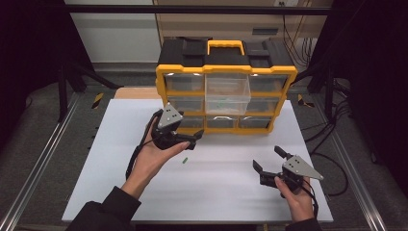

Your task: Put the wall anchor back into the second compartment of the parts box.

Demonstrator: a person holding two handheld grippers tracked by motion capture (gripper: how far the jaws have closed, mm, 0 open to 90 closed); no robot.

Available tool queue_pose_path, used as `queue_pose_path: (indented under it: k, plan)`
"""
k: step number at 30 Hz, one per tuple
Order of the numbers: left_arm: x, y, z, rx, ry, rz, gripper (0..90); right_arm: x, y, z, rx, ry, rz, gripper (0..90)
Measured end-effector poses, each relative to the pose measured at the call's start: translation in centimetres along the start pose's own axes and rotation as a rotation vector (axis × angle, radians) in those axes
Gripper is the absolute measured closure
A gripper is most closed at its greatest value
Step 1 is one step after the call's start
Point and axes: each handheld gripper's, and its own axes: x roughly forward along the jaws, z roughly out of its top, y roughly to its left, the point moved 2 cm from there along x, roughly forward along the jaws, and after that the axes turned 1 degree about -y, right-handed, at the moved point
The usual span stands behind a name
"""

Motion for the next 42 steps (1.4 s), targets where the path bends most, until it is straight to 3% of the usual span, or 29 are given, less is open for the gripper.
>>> queue_pose_path:
  k: [7, 16, 29, 42]
  plan:
    - [0.7, -0.1, -2.0, 0.007, 0.055, 0.003, 10.1, 0.0, -0.1, 0.0, -0.002, -0.001, 0.003, 6.9]
    - [1.6, -0.6, -3.8, 0.031, 0.121, -0.02, 9.8, 0.0, -0.1, 0.0, -0.002, 0.0, 0.002, 6.9]
    - [2.3, -0.8, -6.1, 0.032, 0.205, -0.038, 7.5, -0.1, -0.1, 0.0, -0.01, -0.003, -0.002, 6.5]
    - [2.2, 0.3, -7.3, 0.002, 0.224, -0.014, 7.5, -0.1, 0.0, 0.1, -0.02, -0.005, 0.002, 6.7]
